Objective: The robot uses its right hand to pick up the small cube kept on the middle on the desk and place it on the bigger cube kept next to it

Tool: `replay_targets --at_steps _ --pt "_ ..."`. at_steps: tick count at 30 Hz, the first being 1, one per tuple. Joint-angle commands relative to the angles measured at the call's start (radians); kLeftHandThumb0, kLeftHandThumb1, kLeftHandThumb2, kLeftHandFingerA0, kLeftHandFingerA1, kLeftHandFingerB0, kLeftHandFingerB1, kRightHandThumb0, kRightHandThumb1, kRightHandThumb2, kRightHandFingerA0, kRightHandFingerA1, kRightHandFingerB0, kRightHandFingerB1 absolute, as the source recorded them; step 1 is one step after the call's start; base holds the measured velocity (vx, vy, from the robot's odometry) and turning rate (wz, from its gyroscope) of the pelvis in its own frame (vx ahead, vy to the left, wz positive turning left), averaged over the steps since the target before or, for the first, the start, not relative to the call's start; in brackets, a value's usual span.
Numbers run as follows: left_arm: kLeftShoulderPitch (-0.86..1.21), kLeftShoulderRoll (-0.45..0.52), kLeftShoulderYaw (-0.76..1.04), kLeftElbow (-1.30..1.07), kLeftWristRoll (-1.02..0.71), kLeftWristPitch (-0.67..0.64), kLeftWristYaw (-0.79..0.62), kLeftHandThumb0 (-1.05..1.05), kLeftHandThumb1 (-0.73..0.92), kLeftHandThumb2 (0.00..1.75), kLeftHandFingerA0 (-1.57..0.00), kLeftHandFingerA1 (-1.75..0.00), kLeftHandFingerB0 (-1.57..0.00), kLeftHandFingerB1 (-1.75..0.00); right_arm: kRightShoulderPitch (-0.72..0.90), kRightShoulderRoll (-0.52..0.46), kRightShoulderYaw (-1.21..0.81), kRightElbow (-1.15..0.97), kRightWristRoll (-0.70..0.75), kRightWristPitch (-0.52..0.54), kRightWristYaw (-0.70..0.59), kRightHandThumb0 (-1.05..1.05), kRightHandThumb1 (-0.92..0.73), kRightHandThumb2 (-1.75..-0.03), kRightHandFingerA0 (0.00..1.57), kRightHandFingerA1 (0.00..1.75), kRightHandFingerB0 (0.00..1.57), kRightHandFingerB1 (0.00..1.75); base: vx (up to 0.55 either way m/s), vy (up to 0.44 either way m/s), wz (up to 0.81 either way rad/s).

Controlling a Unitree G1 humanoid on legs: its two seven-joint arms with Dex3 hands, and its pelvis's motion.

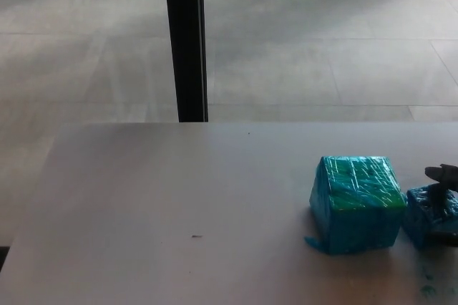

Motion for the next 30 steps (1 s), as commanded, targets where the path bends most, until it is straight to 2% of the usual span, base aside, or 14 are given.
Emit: replay_targets --at_steps 1,8,15,16,17,18,19,20,21,26,27,28,29,30 --pt "-0.009 0.021 0.015 0.002 -0.011 0.013 -0.007 -0.70 0.70 0.61 -0.37 -0.62 -0.46 -0.48 -0.004 -0.001 -0.008 0.010 -0.031 -0.025 -0.002 -0.71 -0.41 -0.73 0.00 0.00 0.05 0.14 0.00 0.000 0.00" --pt "-0.008 0.025 0.010 -0.007 -0.008 0.010 -0.013 -0.69 0.70 0.61 -0.36 -0.58 -0.44 -0.45 0.001 0.011 0.018 0.012 -0.067 0.024 0.029 -0.71 -0.41 -0.76 0.00 0.06 0.02 0.17 0.00 0.000 0.00" --pt "-0.018 0.035 0.003 0.002 0.001 0.005 -0.019 -0.71 0.71 0.61 -0.32 -0.56 -0.45 -0.44 -0.021 0.039 0.100 0.014 -0.136 0.092 0.066 -0.55 -0.45 -0.71 0.09 0.51 0.00 0.15 0.00 0.000 0.00" --pt "-0.022 0.034 0.018 -0.001 -0.015 0.015 -0.021 -0.66 0.56 1.00 -0.39 -0.67 -0.49 -0.64 -0.013 0.045 0.135 0.008 -0.182 0.064 0.015 -0.49 -0.46 -0.81 0.53 0.82 0.00 0.22 0.00 0.000 0.00" --pt "-0.022 0.034 0.020 -0.002 -0.017 0.016 -0.022 -0.66 0.56 1.00 -0.39 -0.67 -0.49 -0.64 -0.013 0.045 0.140 0.008 -0.187 0.061 0.009 -0.49 -0.46 -0.81 0.53 0.82 0.00 0.22 0.00 0.000 0.00" --pt "-0.023 0.034 0.017 -0.002 -0.012 0.018 -0.017 -0.68 0.70 0.61 -0.38 -0.63 -0.47 -0.50 -0.007 0.046 0.148 0.003 -0.198 0.056 -0.012 -0.48 -0.45 -0.76 0.68 0.96 0.04 0.25 0.00 0.000 0.00" --pt "-0.024 0.035 0.012 -0.003 -0.005 0.017 -0.013 -0.68 0.70 0.61 -0.36 -0.60 -0.45 -0.45 -0.004 0.047 0.167 -0.001 -0.223 0.057 -0.032 -0.41 -0.58 -0.61 0.74 1.07 0.09 0.20 0.00 0.000 0.00" --pt "-0.026 0.037 0.006 -0.004 0.001 0.021 -0.008 -0.70 0.57 1.00 -0.35 -0.63 -0.36 -0.54 -0.003 0.044 0.197 -0.004 -0.256 0.054 -0.042 -0.39 -0.60 -0.62 0.77 1.02 0.09 0.21 0.00 0.000 0.00" --pt "-0.028 0.037 0.008 -0.002 -0.002 0.022 -0.009 -0.68 0.70 0.61 -0.37 -0.59 -0.45 -0.44 -0.013 0.051 0.230 0.011 -0.290 0.069 -0.042 -0.34 -0.65 -0.62 0.78 0.99 0.11 0.24 0.00 0.000 0.00" --pt "-0.030 0.041 0.004 0.000 0.002 0.019 -0.015 -0.70 0.70 0.61 -0.40 -0.61 -0.45 -0.45 -0.040 0.058 0.321 0.069 -0.367 0.064 -0.077 -0.26 -0.68 -0.61 0.66 1.33 0.16 0.30 0.00 0.000 0.00" --pt "-0.030 0.042 -0.001 0.002 0.008 0.015 -0.009 -0.71 0.70 0.61 -0.40 -0.59 -0.48 -0.47 -0.039 0.049 0.356 0.066 -0.407 0.054 -0.104 -0.25 -0.74 -0.66 0.63 1.50 0.31 0.33 0.00 0.000 0.00" --pt "-0.030 0.042 0.006 0.002 -0.001 0.011 -0.021 -0.71 0.56 1.01 -0.42 -0.66 -0.47 -0.60 -0.030 0.042 0.360 0.055 -0.411 0.060 -0.119 -0.28 -0.81 -0.67 0.68 1.60 0.50 0.43 0.00 0.000 0.00" --pt "-0.030 0.042 0.007 0.002 -0.002 0.011 -0.022 -0.71 0.56 1.01 -0.42 -0.66 -0.47 -0.60 -0.030 0.042 0.363 0.055 -0.410 0.061 -0.122 -0.28 -0.81 -0.67 0.68 1.60 0.50 0.43 0.00 0.000 0.00" --pt "-0.030 0.042 0.005 0.003 0.000 0.010 -0.021 -0.72 0.69 0.62 -0.42 -0.61 -0.53 -0.49 -0.031 0.041 0.366 0.059 -0.410 0.061 -0.122 -0.26 -0.79 -0.65 0.71 1.63 0.67 0.52 0.00 0.000 0.00"
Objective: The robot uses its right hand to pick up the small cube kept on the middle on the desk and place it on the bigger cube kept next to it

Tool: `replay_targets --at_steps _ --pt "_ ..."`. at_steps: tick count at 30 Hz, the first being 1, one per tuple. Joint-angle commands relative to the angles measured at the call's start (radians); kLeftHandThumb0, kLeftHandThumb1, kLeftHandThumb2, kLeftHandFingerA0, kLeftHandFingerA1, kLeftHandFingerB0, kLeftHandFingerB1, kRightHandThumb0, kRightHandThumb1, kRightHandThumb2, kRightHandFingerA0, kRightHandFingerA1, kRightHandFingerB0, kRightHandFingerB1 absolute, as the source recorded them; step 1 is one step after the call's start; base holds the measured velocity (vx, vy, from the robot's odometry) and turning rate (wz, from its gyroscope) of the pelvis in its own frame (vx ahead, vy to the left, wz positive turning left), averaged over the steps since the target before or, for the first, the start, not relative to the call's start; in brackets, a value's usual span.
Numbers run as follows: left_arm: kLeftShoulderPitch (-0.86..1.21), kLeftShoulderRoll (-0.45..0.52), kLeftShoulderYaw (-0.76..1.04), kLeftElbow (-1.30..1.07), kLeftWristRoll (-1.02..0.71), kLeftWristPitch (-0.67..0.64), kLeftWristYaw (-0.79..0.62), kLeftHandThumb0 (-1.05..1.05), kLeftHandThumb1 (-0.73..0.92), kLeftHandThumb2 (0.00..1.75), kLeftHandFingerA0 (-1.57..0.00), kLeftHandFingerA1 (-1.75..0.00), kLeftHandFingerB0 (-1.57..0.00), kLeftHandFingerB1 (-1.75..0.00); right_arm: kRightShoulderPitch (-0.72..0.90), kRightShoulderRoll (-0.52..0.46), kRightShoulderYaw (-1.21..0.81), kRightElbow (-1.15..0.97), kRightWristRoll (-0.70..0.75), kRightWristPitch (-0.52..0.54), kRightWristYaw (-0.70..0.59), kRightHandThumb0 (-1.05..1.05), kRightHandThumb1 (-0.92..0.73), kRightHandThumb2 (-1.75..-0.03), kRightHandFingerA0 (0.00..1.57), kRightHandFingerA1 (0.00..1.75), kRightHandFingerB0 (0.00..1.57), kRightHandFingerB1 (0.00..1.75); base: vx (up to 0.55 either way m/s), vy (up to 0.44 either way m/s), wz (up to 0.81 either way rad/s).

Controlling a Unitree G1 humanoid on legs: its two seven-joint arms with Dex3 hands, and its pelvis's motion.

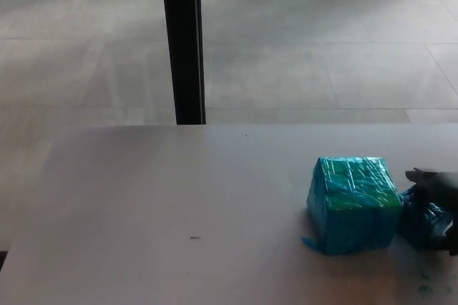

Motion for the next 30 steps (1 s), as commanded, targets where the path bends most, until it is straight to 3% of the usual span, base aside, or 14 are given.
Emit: replay_targets --at_steps 1,4,5,10,11,14,15,16,17,22,23,24,25,30 --pt "-0.001 0.036 -0.004 0.004 0.009 0.006 -0.004 -0.70 0.69 0.61 -0.51 -0.72 -0.56 -0.57 0.054 0.016 0.101 0.048 -0.146 0.005 -0.036 -0.30 -0.78 -0.69 0.71 1.53 0.79 0.59 0.00 0.000 0.00" --pt "0.005 0.037 -0.009 -0.005 0.013 0.001 0.002 -0.69 0.57 1.02 -0.45 -0.69 -0.48 -0.62 0.042 0.003 0.127 0.066 -0.178 0.005 -0.063 -0.36 -0.84 -0.70 0.76 1.63 0.68 0.56 0.00 0.000 0.00" --pt "0.006 0.037 -0.012 -0.007 0.017 -0.001 0.008 -0.69 0.72 0.61 -0.42 -0.62 -0.49 -0.48 0.044 -0.007 0.130 0.063 -0.179 0.002 -0.062 -0.37 -0.84 -0.69 0.71 1.53 0.63 0.57 0.00 0.000 0.00" --pt "0.003 0.041 -0.024 -0.001 0.020 -0.005 0.002 -0.72 0.71 0.61 -0.44 -0.59 -0.56 -0.49 0.062 -0.043 0.115 0.050 -0.167 -0.060 -0.098 -0.38 -0.83 -0.68 0.73 1.49 0.65 0.55 0.00 0.000 0.00" --pt "0.003 0.037 -0.016 0.003 0.008 -0.003 -0.005 -0.68 0.56 1.02 -0.43 -0.66 -0.54 -0.64 0.067 -0.053 0.092 0.054 -0.145 -0.109 -0.132 -0.33 -0.83 -0.71 0.78 1.64 0.73 0.73 0.00 0.000 0.00" --pt "0.004 0.035 -0.013 0.004 0.005 -0.002 -0.003 -0.70 0.56 1.01 -0.41 -0.65 -0.50 -0.61 0.072 -0.061 0.073 0.055 -0.141 -0.142 -0.153 -0.33 -0.85 -0.65 0.74 1.72 0.75 0.70 0.00 0.000 0.00" --pt "-0.001 0.034 -0.016 0.013 0.010 -0.003 0.006 -0.69 0.70 0.61 -0.43 -0.57 -0.51 -0.46 0.080 -0.073 0.060 0.050 -0.131 -0.181 -0.182 -0.32 -0.81 -0.66 0.76 1.67 0.74 0.52 0.00 0.000 0.00" --pt "-0.003 0.034 -0.017 0.015 0.011 -0.003 0.007 -0.69 0.57 1.01 -0.42 -0.64 -0.50 -0.60 0.085 -0.080 0.051 0.054 -0.130 -0.221 -0.217 -0.30 -0.75 -0.67 0.79 1.63 0.80 0.57 0.00 0.000 0.00" --pt "-0.005 0.035 -0.019 0.016 0.012 0.007 0.006 -0.70 0.70 0.61 -0.43 -0.59 -0.52 -0.47 0.087 -0.082 0.042 0.057 -0.129 -0.239 -0.231 -0.31 -0.74 -0.67 0.77 1.61 0.80 0.63 0.00 0.000 0.00" --pt "0.001 0.035 -0.016 0.007 0.009 -0.004 0.013 -0.73 0.69 0.62 -0.54 -0.69 -0.65 -0.60 0.086 -0.082 0.012 0.085 -0.119 -0.320 -0.282 -0.27 -0.77 -0.72 0.78 1.68 0.74 1.22 0.00 0.000 0.00" --pt "0.001 0.038 -0.015 0.003 0.006 0.002 0.000 -0.69 0.56 1.02 -0.40 -0.66 -0.50 -0.63 0.088 -0.081 -0.002 0.087 -0.110 -0.332 -0.290 -0.30 -0.76 -0.71 0.78 1.55 0.79 0.62 0.00 0.000 0.00" --pt "0.001 0.039 -0.016 0.002 0.006 0.004 -0.005 -0.69 0.56 1.02 -0.40 -0.66 -0.50 -0.63 0.088 -0.080 -0.008 0.089 -0.108 -0.339 -0.294 -0.30 -0.76 -0.71 0.78 1.55 0.79 0.62 0.00 0.000 0.00" --pt "0.000 0.038 -0.020 0.002 0.011 0.005 0.007 -0.71 0.70 0.61 -0.44 -0.63 -0.56 -0.51 0.090 -0.080 -0.018 0.091 -0.107 -0.353 -0.309 -0.28 -0.74 -0.72 0.79 1.55 0.81 0.79 0.00 0.000 0.00" --pt "0.004 0.038 -0.010 0.005 0.001 -0.002 0.000 -0.71 0.70 0.61 -0.45 -0.61 -0.55 -0.51 0.096 -0.086 -0.077 0.101 -0.083 -0.435 -0.365 -0.22 -0.69 -0.82 0.77 1.72 0.70 1.51 0.00 0.000 0.00"
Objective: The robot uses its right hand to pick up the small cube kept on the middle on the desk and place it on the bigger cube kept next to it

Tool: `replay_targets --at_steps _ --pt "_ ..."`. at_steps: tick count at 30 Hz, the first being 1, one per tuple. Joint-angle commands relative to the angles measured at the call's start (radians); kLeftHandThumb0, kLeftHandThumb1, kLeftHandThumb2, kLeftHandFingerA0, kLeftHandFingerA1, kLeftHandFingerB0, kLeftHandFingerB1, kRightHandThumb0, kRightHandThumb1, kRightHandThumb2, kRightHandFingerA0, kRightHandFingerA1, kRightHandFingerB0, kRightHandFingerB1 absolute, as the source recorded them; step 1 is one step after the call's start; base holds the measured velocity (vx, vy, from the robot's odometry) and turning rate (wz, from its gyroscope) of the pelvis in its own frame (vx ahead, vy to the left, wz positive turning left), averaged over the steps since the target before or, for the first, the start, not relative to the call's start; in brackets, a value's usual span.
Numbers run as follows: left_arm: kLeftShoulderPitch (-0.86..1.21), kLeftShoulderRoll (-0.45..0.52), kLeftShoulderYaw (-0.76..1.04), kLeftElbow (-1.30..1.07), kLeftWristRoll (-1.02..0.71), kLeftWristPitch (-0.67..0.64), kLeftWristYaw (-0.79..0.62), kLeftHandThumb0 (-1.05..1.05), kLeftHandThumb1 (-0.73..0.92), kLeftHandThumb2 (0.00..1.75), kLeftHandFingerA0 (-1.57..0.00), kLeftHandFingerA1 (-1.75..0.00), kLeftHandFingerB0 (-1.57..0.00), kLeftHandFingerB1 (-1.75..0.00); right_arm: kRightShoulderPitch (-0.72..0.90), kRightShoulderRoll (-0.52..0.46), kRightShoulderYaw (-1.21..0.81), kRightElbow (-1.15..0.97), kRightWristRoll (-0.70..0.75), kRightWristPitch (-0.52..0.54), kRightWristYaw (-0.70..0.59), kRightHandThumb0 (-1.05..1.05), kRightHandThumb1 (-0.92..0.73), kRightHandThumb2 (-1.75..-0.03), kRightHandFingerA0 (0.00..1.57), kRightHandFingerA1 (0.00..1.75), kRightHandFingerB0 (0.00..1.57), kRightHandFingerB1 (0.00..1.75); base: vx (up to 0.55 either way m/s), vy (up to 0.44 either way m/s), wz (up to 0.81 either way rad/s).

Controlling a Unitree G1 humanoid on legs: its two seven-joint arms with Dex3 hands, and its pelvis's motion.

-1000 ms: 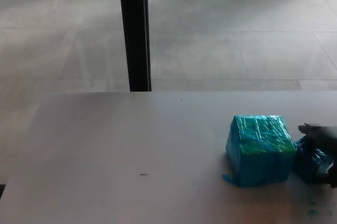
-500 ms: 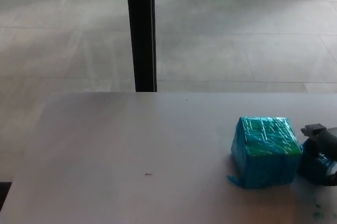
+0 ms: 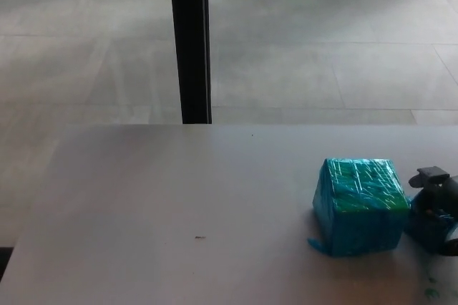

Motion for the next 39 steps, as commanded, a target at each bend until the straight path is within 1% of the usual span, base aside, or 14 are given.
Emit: replay_targets --at_steps 1,3,10,15,19,20,23,26,31,32,33,34,38,39 --pt "0.010 0.023 0.001 -0.001 0.006 -0.009 0.001 -0.71 0.70 0.61 -0.45 -0.61 -0.55 -0.51 0.044 -0.020 -0.051 0.031 0.032 -0.154 -0.074 -0.22 -0.69 -0.82 0.77 1.72 0.70 1.51 0.00 0.000 0.00" --pt "0.018 0.024 0.000 -0.010 0.006 -0.012 0.000 -0.69 0.58 1.03 -0.42 -0.66 -0.51 -0.62 0.041 -0.033 -0.091 0.008 0.049 -0.129 -0.042 -0.21 -0.72 -0.73 0.78 1.65 0.77 1.08 0.00 0.000 0.00" --pt "0.025 0.031 -0.015 -0.006 0.019 -0.018 0.002 -0.73 0.72 0.62 -0.40 -0.60 -0.50 -0.49 0.037 -0.067 -0.162 -0.009 0.059 -0.162 -0.007 -0.23 -0.74 -0.70 0.84 1.45 0.83 0.66 0.00 0.000 0.00" --pt "0.025 0.026 -0.007 -0.002 0.010 -0.012 0.008 -0.72 0.71 0.61 -0.44 -0.62 -0.53 -0.51 0.033 -0.101 -0.225 -0.030 0.086 -0.172 0.021 -0.17 -0.77 -0.74 0.83 1.75 0.61 1.51 0.00 0.000 0.00" --pt "0.028 0.023 0.011 0.002 -0.009 -0.001 -0.008 -0.73 0.69 0.61 -0.41 -0.60 -0.51 -0.46 0.024 -0.116 -0.243 -0.038 0.071 -0.201 0.014 -0.28 -0.72 -0.71 0.84 1.67 0.67 1.32 0.00 0.000 0.00" --pt "0.036 0.023 0.008 0.000 -0.003 -0.011 -0.005 -0.74 0.70 0.61 -0.38 -0.60 -0.48 -0.47 0.024 -0.119 -0.246 -0.052 0.067 -0.198 0.022 -0.22 -0.70 -0.75 0.83 1.17 0.72 0.66 0.00 0.000 0.00" --pt "0.044 0.028 -0.009 -0.008 0.017 -0.032 -0.005 -0.72 0.59 1.04 -0.40 -0.64 -0.50 -0.61 0.018 -0.128 -0.259 -0.061 0.071 -0.227 0.012 -0.20 -0.68 -0.78 0.85 1.36 0.79 0.98 0.00 0.000 0.00" --pt "0.042 0.024 0.001 -0.006 0.005 -0.020 0.001 -0.73 0.71 0.61 -0.45 -0.60 -0.57 -0.50 0.008 -0.131 -0.273 -0.083 0.084 -0.226 0.047 -0.23 -0.70 -0.77 0.81 1.45 0.75 1.16 0.00 0.000 0.00" --pt "0.036 0.012 0.045 0.002 -0.030 0.022 0.003 -0.70 0.67 0.61 -0.49 -0.61 -0.58 -0.48 -0.006 -0.117 -0.296 -0.145 0.100 -0.220 0.087 -0.19 -0.67 -0.80 0.84 1.48 0.82 0.97 0.00 0.000 0.00" --pt "0.037 0.012 0.035 0.001 -0.016 0.016 0.012 -0.71 0.56 1.00 -0.42 -0.65 -0.48 -0.59 -0.012 -0.118 -0.297 -0.190 0.100 -0.220 0.104 -0.16 -0.66 -0.80 0.77 1.64 0.67 1.36 0.00 0.000 0.00" --pt "0.037 0.015 0.024 0.002 -0.003 0.006 0.003 -0.70 0.70 0.61 -0.43 -0.60 -0.51 -0.48 -0.016 -0.116 -0.298 -0.217 0.099 -0.207 0.122 -0.19 -0.65 -0.77 0.82 1.55 0.78 0.99 0.00 0.000 0.00" --pt "0.038 0.016 0.019 0.002 0.003 -0.002 0.001 -0.71 0.70 0.61 -0.43 -0.61 -0.53 -0.50 -0.020 -0.113 -0.302 -0.241 0.109 -0.208 0.138 -0.19 -0.67 -0.79 0.73 1.73 0.58 1.55 0.00 0.000 0.00" --pt "0.042 0.014 0.000 0.007 0.021 -0.025 0.029 -0.70 0.59 1.03 -0.45 -0.65 -0.48 -0.59 -0.028 -0.101 -0.314 -0.316 0.137 -0.211 0.184 -0.24 -0.73 -0.67 0.73 1.75 0.60 1.58 0.00 0.000 0.00" --pt "0.040 0.016 0.008 0.006 0.008 -0.010 0.013 -0.71 0.58 1.02 -0.43 -0.65 -0.48 -0.59 -0.043 -0.091 -0.311 -0.341 0.139 -0.213 0.197 -0.27 -0.71 -0.63 0.79 1.65 0.82 0.93 0.00 0.000 0.00"
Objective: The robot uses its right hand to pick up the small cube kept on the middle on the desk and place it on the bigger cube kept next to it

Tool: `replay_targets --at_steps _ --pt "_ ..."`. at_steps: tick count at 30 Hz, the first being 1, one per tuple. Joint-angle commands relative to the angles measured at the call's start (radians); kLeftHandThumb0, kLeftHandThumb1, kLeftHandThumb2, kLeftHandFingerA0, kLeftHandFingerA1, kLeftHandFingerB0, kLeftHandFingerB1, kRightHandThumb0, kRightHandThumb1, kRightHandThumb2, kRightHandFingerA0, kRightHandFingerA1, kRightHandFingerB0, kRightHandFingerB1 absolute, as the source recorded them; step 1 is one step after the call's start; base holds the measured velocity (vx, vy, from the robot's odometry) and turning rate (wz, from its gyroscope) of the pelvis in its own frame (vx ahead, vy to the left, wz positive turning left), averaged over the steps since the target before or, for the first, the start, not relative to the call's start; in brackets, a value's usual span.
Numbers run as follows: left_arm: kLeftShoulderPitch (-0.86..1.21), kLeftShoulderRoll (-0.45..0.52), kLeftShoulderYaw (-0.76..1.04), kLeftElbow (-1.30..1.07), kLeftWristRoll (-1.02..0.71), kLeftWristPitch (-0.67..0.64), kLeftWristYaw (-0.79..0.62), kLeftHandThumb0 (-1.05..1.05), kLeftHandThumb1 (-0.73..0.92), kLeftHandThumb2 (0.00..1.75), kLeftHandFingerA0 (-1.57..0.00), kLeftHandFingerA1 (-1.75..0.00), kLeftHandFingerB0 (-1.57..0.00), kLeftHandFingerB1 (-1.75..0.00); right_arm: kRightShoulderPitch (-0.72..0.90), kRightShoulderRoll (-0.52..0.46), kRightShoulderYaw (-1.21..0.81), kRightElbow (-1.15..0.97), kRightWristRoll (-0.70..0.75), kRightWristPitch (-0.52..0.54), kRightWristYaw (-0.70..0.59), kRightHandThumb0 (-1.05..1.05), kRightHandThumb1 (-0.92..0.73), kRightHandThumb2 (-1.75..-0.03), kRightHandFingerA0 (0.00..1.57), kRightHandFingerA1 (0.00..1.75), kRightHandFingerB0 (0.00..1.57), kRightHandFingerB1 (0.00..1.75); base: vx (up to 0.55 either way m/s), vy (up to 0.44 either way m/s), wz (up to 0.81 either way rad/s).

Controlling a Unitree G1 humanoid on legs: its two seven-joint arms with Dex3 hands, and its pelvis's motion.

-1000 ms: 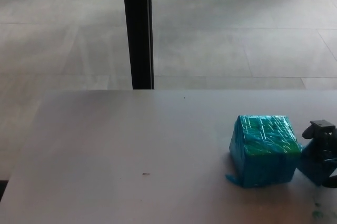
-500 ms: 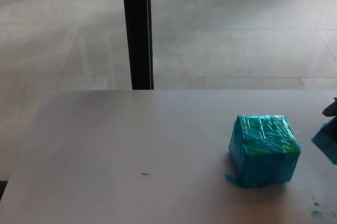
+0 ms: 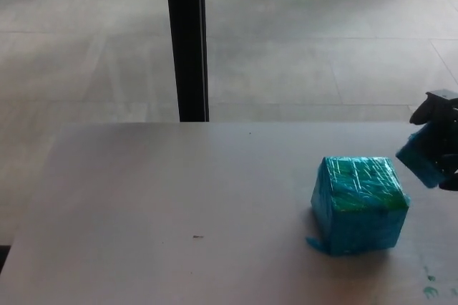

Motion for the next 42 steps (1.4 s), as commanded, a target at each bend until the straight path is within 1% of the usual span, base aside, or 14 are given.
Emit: replay_targets --at_steps 1,5,7,8,9,11,14,15,17,20,35,37,38,42 --pt "0.010 0.010 0.000 0.002 0.004 -0.008 0.006 -0.72 0.70 0.62 -0.52 -0.64 -0.59 -0.54 -0.032 0.015 -0.017 -0.095 0.052 0.008 0.098 -0.28 -0.73 -0.61 0.77 1.69 0.70 1.21 0.00 0.000 0.00" --pt "0.008 0.010 -0.002 0.005 0.005 -0.006 0.001 -0.72 0.69 0.61 -0.45 -0.60 -0.52 -0.47 -0.055 0.040 -0.011 -0.141 0.065 -0.001 0.132 -0.27 -0.69 -0.62 0.79 1.68 0.75 1.20 0.00 0.000 0.00" --pt "0.010 0.012 -0.007 0.003 0.010 -0.011 0.000 -0.73 0.58 1.03 -0.43 -0.65 -0.45 -0.58 -0.061 0.047 -0.007 -0.158 0.053 -0.003 0.141 -0.27 -0.69 -0.64 0.78 1.72 0.79 1.18 0.00 0.000 0.00" --pt "0.011 0.012 -0.012 0.003 0.015 -0.015 0.006 -0.73 0.71 0.62 -0.44 -0.60 -0.53 -0.47 -0.067 0.050 -0.001 -0.167 0.046 -0.001 0.151 -0.24 -0.69 -0.62 0.80 1.72 0.75 1.23 0.00 0.000 0.00" --pt "0.010 0.012 -0.016 0.003 0.019 -0.015 0.012 -0.73 0.71 0.62 -0.44 -0.60 -0.53 -0.47 -0.073 0.052 0.004 -0.172 0.041 0.007 0.167 -0.24 -0.69 -0.62 0.80 1.72 0.75 1.23 0.00 0.000 0.00" --pt "0.011 0.013 -0.020 0.005 0.020 -0.025 0.012 -0.72 0.57 1.03 -0.39 -0.63 -0.51 -0.61 -0.084 0.058 0.014 -0.183 0.043 0.007 0.198 -0.29 -0.70 -0.63 0.82 1.68 0.82 1.08 0.00 0.000 0.00" --pt "0.012 0.009 -0.002 -0.001 -0.004 -0.007 0.005 -0.71 0.56 1.01 -0.40 -0.64 -0.49 -0.61 -0.094 0.061 0.037 -0.180 0.034 -0.004 0.228 -0.27 -0.67 -0.62 0.78 1.71 0.70 1.34 0.00 0.000 0.00" --pt "0.010 0.013 -0.007 -0.001 0.003 -0.001 0.006 -0.71 0.70 0.61 -0.41 -0.58 -0.51 -0.46 -0.094 0.062 0.050 -0.176 0.028 -0.006 0.244 -0.25 -0.64 -0.63 0.77 1.74 0.75 1.32 0.00 0.000 0.00" --pt "0.013 0.014 -0.020 -0.002 0.016 -0.014 0.014 -0.71 0.72 0.62 -0.41 -0.55 -0.49 -0.43 -0.095 0.065 0.066 -0.182 0.023 0.009 0.278 -0.32 -0.63 -0.64 0.83 1.62 0.85 0.68 0.00 0.000 0.00" --pt "0.007 0.014 -0.011 0.001 0.004 -0.022 -0.005 -0.71 0.71 0.62 -0.40 -0.57 -0.48 -0.44 -0.095 0.065 0.082 -0.181 0.017 0.031 0.311 -0.24 -0.66 -0.68 0.78 1.70 0.70 1.44 0.00 0.000 0.00" --pt "-0.014 0.015 -0.006 0.007 0.004 -0.003 0.001 -0.71 0.70 0.62 -0.44 -0.59 -0.53 -0.47 -0.118 0.107 0.120 -0.058 -0.018 0.040 0.305 -0.28 -0.69 -0.61 0.73 1.71 0.62 1.53 0.00 0.000 0.00" --pt "-0.017 0.014 -0.004 0.007 0.002 -0.007 0.004 -0.70 0.57 1.02 -0.40 -0.64 -0.50 -0.61 -0.124 0.114 0.123 -0.045 -0.023 0.037 0.299 -0.28 -0.71 -0.60 0.72 1.72 0.62 1.53 0.00 0.000 0.00" --pt "-0.019 0.014 0.001 0.005 -0.003 0.006 0.002 -0.69 0.69 0.61 -0.44 -0.62 -0.53 -0.51 -0.129 0.120 0.128 -0.041 -0.029 0.039 0.297 -0.28 -0.69 -0.61 0.75 1.69 0.65 1.41 0.00 0.000 0.00" --pt "-0.014 0.022 -0.015 -0.005 0.015 -0.009 -0.002 -0.72 0.71 0.62 -0.42 -0.62 -0.51 -0.51 -0.134 0.137 0.126 -0.027 -0.022 0.037 0.293 -0.29 -0.70 -0.62 0.73 1.70 0.65 1.42 0.00 0.000 0.00"
